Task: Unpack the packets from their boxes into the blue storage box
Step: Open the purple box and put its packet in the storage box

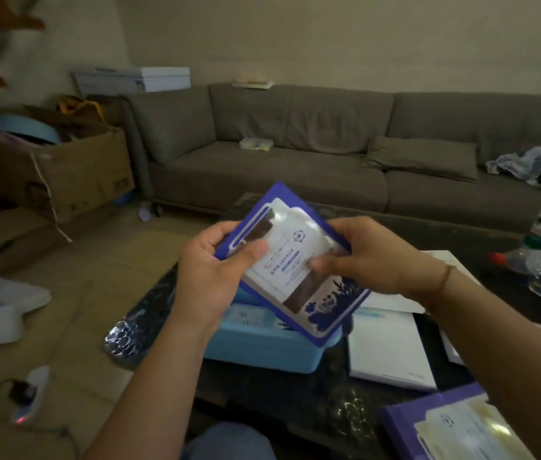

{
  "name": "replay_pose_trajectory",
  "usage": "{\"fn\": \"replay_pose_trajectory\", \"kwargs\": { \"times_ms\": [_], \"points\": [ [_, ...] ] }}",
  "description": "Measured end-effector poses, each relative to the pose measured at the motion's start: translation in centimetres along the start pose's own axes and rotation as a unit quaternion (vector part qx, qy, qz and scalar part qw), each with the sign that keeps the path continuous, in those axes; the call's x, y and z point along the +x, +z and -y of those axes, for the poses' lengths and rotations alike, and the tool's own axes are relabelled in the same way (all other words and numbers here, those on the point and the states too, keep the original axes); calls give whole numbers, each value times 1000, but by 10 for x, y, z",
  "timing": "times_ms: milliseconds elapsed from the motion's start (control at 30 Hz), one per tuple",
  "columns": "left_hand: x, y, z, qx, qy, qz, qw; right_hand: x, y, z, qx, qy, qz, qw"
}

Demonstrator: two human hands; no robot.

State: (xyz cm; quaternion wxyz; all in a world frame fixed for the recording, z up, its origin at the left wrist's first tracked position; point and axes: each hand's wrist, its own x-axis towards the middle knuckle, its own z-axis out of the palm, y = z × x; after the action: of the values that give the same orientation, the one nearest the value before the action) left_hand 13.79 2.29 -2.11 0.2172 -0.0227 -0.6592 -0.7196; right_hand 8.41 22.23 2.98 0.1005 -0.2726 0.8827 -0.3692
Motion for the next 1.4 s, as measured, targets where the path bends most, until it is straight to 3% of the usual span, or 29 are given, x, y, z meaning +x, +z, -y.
{"fn": "replay_pose_trajectory", "kwargs": {
  "times_ms": [167, 333, 567, 700, 867, 967, 1100, 1400],
  "points": [
    [24, -40, 11, 142, 17, 0, 990, 56, 14, 12, -123, -34, -29, 991],
    [44, -60, 33, 311, -10, -28, 950, 104, 51, -9, -198, -5, 135, 971],
    [41, -67, 68, 378, 8, 22, 925, 131, 109, -42, -264, 54, 244, 931],
    [37, -68, 74, 397, 26, 23, 917, 134, 127, -49, -265, 53, 222, 937],
    [38, -67, 76, 397, 37, 14, 917, 121, 120, -50, -326, -51, 132, 935],
    [38, -68, 76, 401, 42, 15, 915, 114, 108, -54, -365, -141, 199, 898],
    [36, -67, 75, 407, 42, 14, 912, 111, 110, -63, -450, -136, 346, 812],
    [33, -65, 73, 410, 46, -4, 911, 107, 125, -53, -519, -167, 331, 770]
  ]
}}
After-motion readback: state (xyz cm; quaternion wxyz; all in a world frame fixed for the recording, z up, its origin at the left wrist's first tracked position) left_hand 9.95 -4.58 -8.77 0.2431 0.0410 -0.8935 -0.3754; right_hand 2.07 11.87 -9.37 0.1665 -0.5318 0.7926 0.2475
